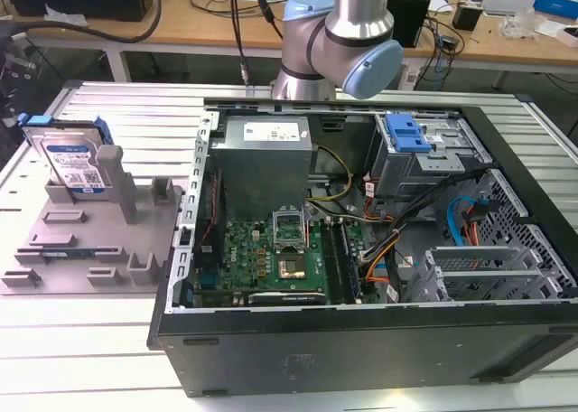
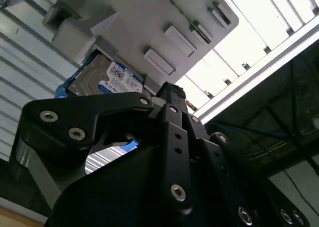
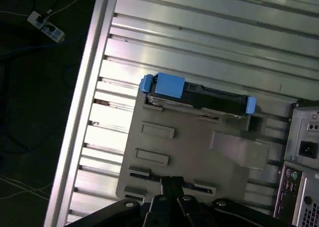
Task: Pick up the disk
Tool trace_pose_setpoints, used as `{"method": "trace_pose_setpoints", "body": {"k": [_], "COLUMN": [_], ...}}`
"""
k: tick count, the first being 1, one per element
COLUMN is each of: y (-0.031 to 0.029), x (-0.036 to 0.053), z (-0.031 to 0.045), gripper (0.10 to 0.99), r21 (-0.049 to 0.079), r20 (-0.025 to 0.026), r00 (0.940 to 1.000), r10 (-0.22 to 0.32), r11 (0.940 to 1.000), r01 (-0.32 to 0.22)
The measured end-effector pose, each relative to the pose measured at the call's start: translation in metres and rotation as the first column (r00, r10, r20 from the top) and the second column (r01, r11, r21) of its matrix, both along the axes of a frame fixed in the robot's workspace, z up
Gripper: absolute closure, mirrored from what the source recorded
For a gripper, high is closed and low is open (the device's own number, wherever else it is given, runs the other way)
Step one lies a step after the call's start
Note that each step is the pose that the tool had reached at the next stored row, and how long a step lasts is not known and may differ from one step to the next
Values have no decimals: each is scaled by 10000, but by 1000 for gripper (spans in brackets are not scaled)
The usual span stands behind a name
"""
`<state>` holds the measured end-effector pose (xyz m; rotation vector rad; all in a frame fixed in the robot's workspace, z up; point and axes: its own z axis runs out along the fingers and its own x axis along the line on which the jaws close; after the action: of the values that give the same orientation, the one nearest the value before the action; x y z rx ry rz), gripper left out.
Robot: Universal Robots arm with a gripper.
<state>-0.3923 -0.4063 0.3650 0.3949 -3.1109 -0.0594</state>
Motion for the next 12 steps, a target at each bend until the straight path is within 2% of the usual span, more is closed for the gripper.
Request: {"method": "trace_pose_setpoints", "body": {"k": [1,2,4,5,7,9,11,12], "y": [0,0,0,0,0,0,0,0], "x": [0,0,0,0,0,0,0,0], "z": [0,0,0,0,0,0,0,-1], "gripper": [980,980,973,851,729,608,608,545], "r21": [0,0,0,0,0,0,0,0], "r20": [-1,-1,-1,0,-1,-1,-1,-1], "r00": [9991,9982,9932,9886,9767,9683,9573,9512], "r10": [420,602,1162,1506,2148,2498,2890,3086], "r11": [9991,9982,9932,9886,9767,9683,9573,9512], "r01": [-420,-602,-1162,-1506,-2148,-2498,-2890,-3086]}}
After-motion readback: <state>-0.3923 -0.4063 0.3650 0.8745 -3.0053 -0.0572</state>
